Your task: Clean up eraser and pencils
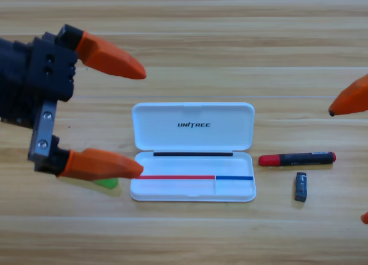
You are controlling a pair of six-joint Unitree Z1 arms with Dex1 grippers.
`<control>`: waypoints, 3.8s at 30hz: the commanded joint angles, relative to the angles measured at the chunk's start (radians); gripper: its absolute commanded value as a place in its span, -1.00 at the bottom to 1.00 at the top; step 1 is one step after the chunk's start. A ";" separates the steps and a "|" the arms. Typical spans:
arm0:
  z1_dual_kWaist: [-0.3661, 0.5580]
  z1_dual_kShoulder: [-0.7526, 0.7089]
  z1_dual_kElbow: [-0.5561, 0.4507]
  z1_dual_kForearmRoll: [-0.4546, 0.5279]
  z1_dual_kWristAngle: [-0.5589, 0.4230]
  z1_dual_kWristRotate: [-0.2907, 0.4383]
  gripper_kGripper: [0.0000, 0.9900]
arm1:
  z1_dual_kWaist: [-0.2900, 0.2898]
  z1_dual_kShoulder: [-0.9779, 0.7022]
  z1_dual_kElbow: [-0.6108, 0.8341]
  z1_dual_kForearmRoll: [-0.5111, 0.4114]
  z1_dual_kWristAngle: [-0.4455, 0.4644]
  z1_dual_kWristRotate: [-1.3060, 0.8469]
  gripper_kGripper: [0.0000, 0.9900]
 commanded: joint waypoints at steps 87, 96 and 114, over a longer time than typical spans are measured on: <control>0.486 0.790 -0.313 0.514 0.121 0.549 1.00 | -0.220 0.835 -0.001 -0.062 -0.361 1.233 -0.32; 0.486 0.802 -0.305 0.502 0.116 0.547 1.00 | -0.220 0.821 -0.011 -0.050 -0.358 1.193 -1.00; 0.489 0.819 -0.223 0.385 0.110 0.543 1.00 | -0.125 0.826 -0.426 0.435 -0.375 0.035 -1.00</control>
